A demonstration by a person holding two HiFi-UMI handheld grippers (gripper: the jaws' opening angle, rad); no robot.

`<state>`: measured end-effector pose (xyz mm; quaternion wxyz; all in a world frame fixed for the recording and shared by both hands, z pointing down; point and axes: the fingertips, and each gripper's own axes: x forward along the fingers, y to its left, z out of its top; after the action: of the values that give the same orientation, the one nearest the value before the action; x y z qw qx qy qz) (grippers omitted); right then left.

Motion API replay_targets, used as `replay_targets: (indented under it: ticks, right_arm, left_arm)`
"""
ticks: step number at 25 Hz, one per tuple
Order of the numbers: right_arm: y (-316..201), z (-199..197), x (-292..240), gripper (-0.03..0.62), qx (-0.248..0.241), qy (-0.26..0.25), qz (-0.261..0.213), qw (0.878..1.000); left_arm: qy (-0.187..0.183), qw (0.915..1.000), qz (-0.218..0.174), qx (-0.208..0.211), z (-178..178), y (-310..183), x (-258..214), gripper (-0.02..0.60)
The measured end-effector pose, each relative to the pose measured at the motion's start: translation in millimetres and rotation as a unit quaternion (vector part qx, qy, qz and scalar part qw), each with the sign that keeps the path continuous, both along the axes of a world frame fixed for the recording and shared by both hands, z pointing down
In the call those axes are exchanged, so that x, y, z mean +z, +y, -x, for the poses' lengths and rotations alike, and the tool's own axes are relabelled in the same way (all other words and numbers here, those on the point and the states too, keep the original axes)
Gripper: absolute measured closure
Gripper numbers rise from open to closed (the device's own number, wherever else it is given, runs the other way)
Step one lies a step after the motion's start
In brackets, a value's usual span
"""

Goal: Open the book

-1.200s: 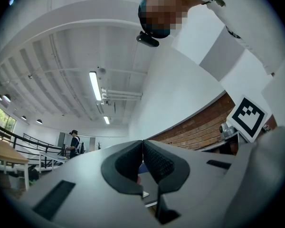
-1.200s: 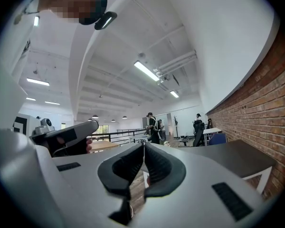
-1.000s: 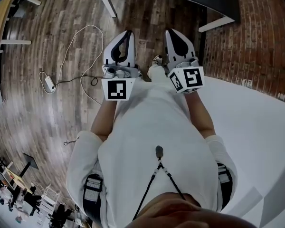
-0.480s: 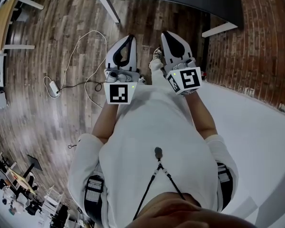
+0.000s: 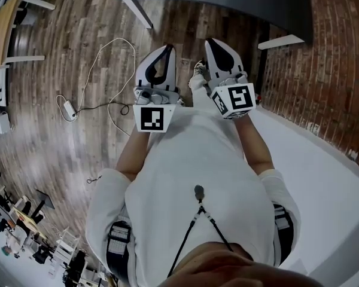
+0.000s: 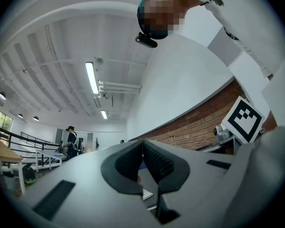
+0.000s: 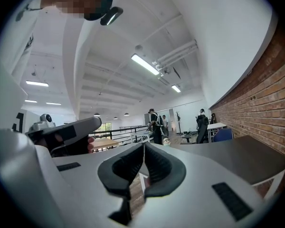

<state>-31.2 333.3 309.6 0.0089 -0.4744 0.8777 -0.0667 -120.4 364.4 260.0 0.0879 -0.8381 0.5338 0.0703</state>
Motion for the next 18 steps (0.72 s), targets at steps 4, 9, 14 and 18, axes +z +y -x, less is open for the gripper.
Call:
replay_targets:
  ticks: [4, 9, 14, 18]
  right_arm:
    - [-35.8, -9.9, 7.4, 0.556, 0.004, -0.002, 0.009, 1.000]
    - [-79.6, -25.8, 17.1, 0.556, 0.008, 0.000, 0.017, 1.000]
    - [-118.6, -39.5, 16.6, 0.556, 0.009, -0.001, 0.024, 1.000]
    - [-148.2, -48.1, 12.5, 0.556, -0.001, 0.007, 0.021, 1.000]
  left_arm:
    - [-0.001, 1.0000, 0.005, -0.001, -6.8, -37.5, 3.4, 0.558]
    - [-0.006, 1.0000, -0.001, 0.006, -21.1, -81.7, 5.8, 0.558]
    - [-0.009, 0.9999, 0.008, 0.005, -33.2, -119.8, 6.9, 0.558]
    - [-0.005, 1.0000, 0.001, -0.004, -41.5, -151.6, -0.7, 0.559]
